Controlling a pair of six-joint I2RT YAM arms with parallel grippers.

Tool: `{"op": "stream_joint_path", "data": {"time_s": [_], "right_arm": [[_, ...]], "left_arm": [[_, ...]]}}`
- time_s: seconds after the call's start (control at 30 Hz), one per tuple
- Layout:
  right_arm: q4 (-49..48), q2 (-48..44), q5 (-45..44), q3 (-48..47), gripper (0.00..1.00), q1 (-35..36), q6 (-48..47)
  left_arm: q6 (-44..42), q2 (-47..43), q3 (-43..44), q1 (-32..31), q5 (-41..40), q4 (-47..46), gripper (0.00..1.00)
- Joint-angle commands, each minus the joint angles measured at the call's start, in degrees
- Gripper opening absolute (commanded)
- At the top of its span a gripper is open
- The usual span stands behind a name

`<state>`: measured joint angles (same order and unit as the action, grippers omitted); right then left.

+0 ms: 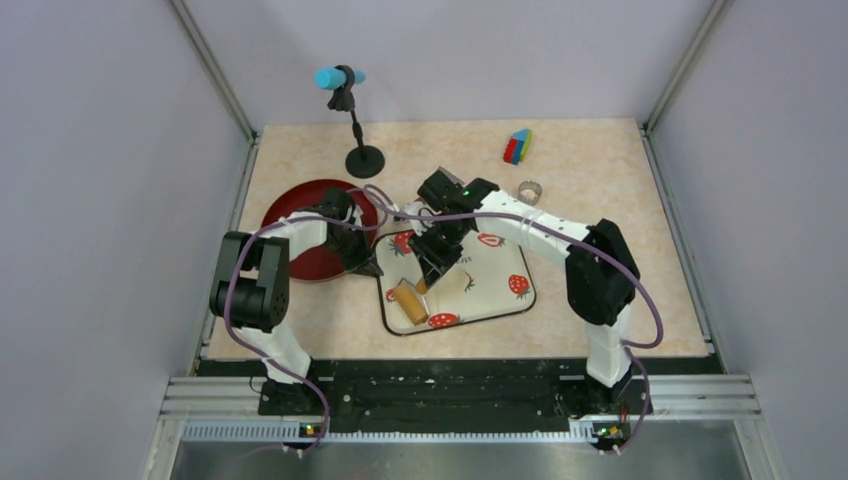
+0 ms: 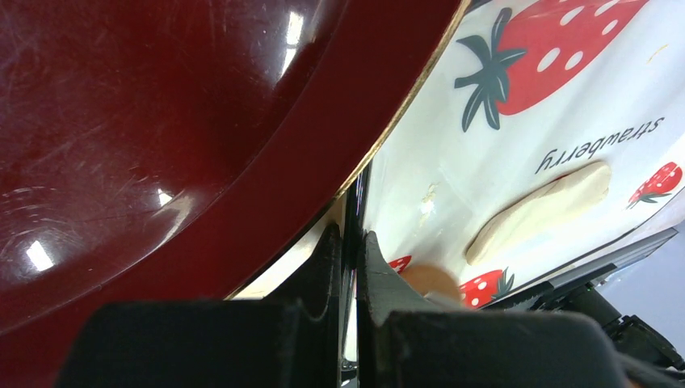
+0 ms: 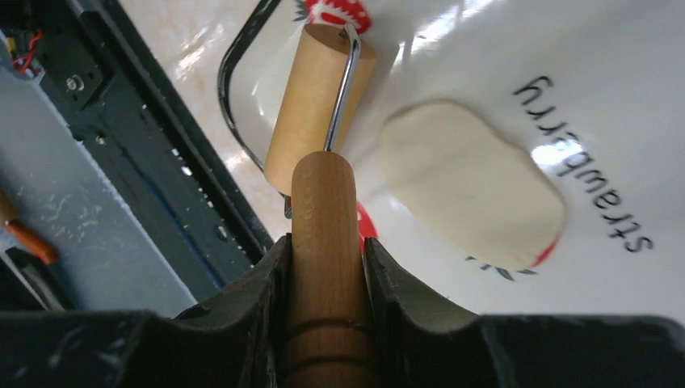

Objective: Roll out the dumpling wrappers from the dough

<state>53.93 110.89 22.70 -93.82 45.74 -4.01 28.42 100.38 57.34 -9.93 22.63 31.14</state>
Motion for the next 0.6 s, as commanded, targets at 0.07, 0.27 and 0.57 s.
{"op": "stream_joint_path", "data": {"time_s": [0.07, 0.27, 0.57], "right_arm": [[4.3, 5.5, -7.2, 1.5, 0.00, 1.9, -3.3], [3.0, 1.8, -2.4, -6.4, 0.00, 0.4, 0.1], [-2.2, -6.8, 3.2, -10.4, 0.00, -5.8, 8.2]], "left_arm": [[0.7, 2.7, -0.4, -1.4, -5.3, -3.0, 0.00], [0.8, 2.6, -1.0, -2.0, -5.3, -3.1, 0.00], [2.2, 2.8, -2.2, -2.6, -4.4, -4.5, 0.00]]}}
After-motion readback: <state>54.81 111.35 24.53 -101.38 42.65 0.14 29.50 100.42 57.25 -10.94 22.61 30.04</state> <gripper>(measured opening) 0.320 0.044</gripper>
